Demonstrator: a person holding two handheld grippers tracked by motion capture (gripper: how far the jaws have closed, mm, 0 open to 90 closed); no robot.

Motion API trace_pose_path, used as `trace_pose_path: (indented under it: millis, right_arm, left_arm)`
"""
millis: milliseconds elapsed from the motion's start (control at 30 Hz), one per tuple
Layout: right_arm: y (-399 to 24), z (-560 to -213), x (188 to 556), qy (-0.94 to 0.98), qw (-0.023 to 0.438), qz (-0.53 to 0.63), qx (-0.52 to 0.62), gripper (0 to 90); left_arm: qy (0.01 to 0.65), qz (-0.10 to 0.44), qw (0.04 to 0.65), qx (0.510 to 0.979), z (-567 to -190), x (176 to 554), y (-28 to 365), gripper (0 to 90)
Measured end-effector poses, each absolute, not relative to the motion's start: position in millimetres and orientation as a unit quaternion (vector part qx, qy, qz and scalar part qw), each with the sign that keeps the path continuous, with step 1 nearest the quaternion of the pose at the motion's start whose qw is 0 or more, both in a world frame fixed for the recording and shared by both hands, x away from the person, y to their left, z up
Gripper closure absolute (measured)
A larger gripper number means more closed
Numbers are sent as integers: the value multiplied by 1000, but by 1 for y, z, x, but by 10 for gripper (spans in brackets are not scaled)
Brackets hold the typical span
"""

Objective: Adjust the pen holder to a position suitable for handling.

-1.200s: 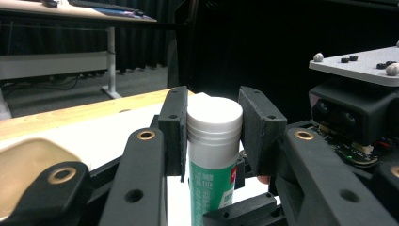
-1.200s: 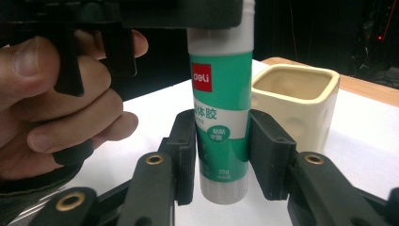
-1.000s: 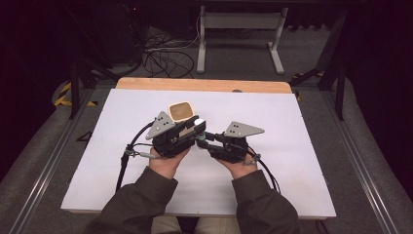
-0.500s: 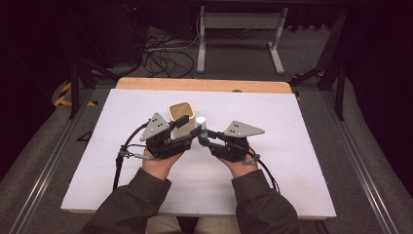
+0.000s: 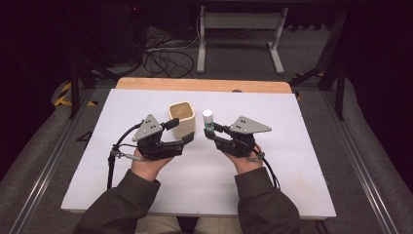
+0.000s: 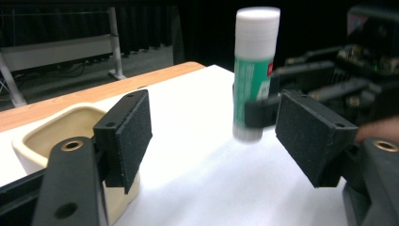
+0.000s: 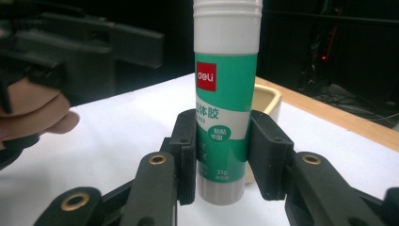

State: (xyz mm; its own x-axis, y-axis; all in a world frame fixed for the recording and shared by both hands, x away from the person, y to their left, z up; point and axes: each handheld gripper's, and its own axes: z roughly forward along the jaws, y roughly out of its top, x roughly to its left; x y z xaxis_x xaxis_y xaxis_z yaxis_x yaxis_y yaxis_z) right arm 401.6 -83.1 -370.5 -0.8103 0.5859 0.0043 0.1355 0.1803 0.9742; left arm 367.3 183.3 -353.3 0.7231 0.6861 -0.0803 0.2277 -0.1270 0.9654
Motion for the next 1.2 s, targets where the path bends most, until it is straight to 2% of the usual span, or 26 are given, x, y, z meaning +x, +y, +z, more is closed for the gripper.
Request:
trace_pose_path:
  millis: [433,800,1000,1200]
  right_arm:
    - [-82,-364,407,739,209,593,243,658]
    - [-59,-355,422,722,233,608,234,658]
    - [-48,-351,432,707,250,621,227,658]
    - [-38,-351,442,696,244,633,233,658]
  left_arm:
    - [317,211,565,732,-359,364,201,199]
    - [314,235,551,737,-365,368,225,121]
    - [313,232,553,736,-364,371,229,111]
    - [313,239,553,734,-362,371,231,111]
